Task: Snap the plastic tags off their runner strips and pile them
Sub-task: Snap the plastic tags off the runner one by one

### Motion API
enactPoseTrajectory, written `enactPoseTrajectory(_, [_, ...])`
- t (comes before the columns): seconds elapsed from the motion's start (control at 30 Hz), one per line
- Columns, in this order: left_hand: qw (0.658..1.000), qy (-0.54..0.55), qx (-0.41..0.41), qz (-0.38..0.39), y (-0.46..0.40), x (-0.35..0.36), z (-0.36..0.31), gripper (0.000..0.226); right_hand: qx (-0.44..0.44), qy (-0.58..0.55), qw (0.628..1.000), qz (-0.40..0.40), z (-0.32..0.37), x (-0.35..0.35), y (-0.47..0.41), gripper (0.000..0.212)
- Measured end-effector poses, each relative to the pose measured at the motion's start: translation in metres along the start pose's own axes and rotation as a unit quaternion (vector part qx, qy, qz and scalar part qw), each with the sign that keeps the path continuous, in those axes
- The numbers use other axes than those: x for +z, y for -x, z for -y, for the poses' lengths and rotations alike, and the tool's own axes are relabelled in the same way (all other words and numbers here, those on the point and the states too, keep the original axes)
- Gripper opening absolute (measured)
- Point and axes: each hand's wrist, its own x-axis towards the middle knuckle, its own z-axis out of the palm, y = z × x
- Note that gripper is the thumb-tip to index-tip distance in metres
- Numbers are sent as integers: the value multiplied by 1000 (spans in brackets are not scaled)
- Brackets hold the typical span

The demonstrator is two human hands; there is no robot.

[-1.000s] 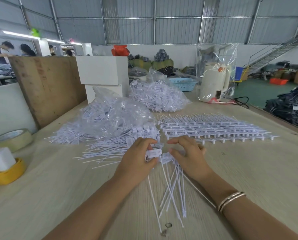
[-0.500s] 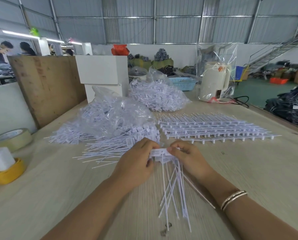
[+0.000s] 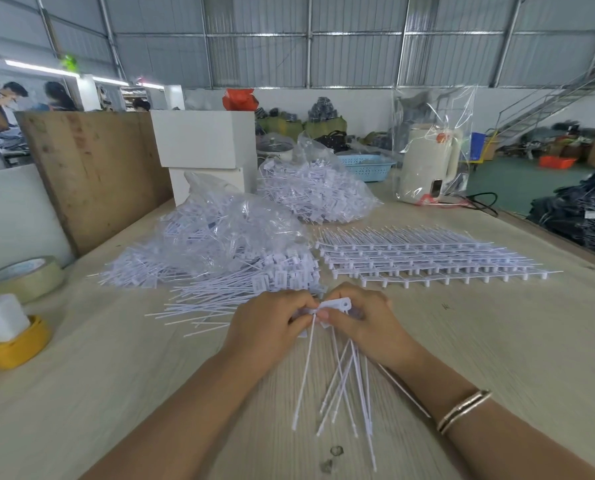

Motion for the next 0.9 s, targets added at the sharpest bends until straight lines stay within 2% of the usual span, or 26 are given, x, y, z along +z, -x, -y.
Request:
enactPoseTrajectory(0.13, [1000, -5, -12, 5, 1, 0, 0, 10, -24, 42, 999, -10, -4, 0, 1, 12])
enactPoseTrajectory(0.23, [999, 35, -30, 20, 0, -1, -1, 6, -58, 92, 994, -26, -6, 0, 2, 13])
enactPoseTrajectory(0.37, [988, 133, -26, 69, 0, 3, -3, 21, -88, 112, 989, -28, -7, -1, 2, 9])
enactPoseTrajectory(0.47, [987, 150, -25, 53, -1, 6, 0, 16, -45, 66, 996, -28, -6, -1, 2, 19])
enactPoseTrajectory(0.53, [987, 152, -25, 35, -2, 5, 2, 4, -15, 51, 998, -28, -6, -2, 1, 28])
enactPoseTrajectory(0.73, [995, 97, -22, -17, -5, 11, 3, 22, 136, -82, 985, -63, -8, -7, -3, 37])
enactPoseTrajectory(0.8, [995, 92, -32, -27, -10, 15, 2, 23, 172, -45, 983, -56, -11, -7, -8, 30])
enactPoseTrajectory(0.9, [994, 90, -47, -31, -16, 22, 0, 29, 170, 59, 983, -47, -15, -2, -17, 25])
